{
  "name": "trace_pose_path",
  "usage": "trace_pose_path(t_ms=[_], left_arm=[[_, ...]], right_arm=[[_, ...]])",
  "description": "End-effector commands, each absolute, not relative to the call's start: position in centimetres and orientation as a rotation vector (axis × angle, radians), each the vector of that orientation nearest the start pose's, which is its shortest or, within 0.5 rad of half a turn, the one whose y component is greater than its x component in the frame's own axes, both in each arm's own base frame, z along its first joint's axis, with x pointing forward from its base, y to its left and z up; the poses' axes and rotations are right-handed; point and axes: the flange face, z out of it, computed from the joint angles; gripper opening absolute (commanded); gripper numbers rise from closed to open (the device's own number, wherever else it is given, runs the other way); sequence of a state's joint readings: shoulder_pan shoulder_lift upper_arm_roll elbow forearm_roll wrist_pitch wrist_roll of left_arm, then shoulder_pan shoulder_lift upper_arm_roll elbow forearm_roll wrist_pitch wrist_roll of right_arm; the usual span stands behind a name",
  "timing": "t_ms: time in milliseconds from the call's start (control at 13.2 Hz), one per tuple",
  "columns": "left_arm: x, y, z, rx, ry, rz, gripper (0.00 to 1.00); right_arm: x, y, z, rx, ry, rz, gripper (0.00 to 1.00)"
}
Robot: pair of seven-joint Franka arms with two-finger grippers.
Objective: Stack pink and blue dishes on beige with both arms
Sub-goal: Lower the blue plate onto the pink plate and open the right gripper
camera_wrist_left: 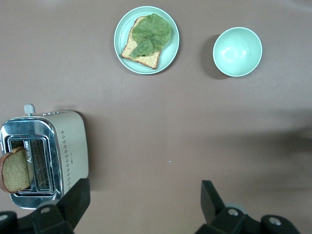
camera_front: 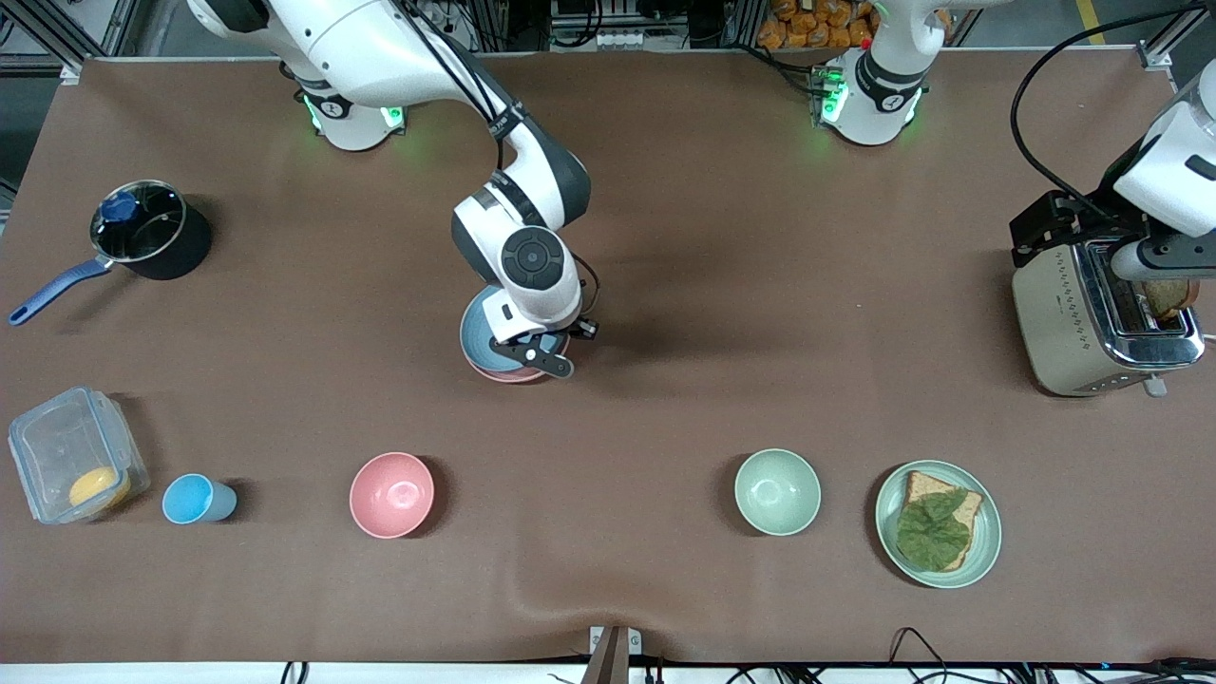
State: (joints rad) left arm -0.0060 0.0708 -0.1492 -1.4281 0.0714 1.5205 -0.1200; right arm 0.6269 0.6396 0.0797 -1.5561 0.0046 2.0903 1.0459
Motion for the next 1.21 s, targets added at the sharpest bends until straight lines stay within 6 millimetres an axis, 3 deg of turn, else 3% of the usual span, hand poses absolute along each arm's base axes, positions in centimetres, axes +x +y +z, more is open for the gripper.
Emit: trace_pose_path(t_ms=[0, 76, 152, 227, 455, 607, 910, 1137], left_arm=[[55.6, -7.6, 65.0, -3.112, 0.060, -0.026, 1.00], [55.6, -7.7, 64.9, -3.121, 0.052, -0.015, 1.00], [55.6, -7.7, 64.8, -3.122, 0.050, -0.010, 1.00], [55.5, -7.8, 64.8, -3.121, 0.050, -0.002, 1.00], [55.5, -8.1, 64.6, -3.121, 0.054, 0.005, 1.00], [55.4, -8.2, 64.6, -3.121, 0.057, 0.002, 1.00], [55.5, -8.1, 64.6, -3.121, 0.064, 0.002, 1.00], [55.5, -7.9, 64.6, -3.117, 0.066, 0.004, 1.00]], right_arm=[[53.2, 44.3, 26.1, -3.154, 0.560, 0.125, 0.00], [53.3, 44.3, 26.1, -3.155, 0.559, 0.123, 0.16], [53.3, 44.4, 26.2, -3.155, 0.557, 0.123, 0.80], [53.2, 44.6, 26.2, -3.152, 0.561, 0.125, 1.00], [53.5, 44.4, 27.2, -3.143, 0.557, 0.113, 1.00], [55.0, 43.5, 29.6, -3.113, 0.581, 0.085, 1.00], [55.8, 41.3, 36.9, -3.093, 0.557, 0.023, 1.00], [58.0, 36.6, 42.1, -3.084, 0.386, -0.034, 1.00]])
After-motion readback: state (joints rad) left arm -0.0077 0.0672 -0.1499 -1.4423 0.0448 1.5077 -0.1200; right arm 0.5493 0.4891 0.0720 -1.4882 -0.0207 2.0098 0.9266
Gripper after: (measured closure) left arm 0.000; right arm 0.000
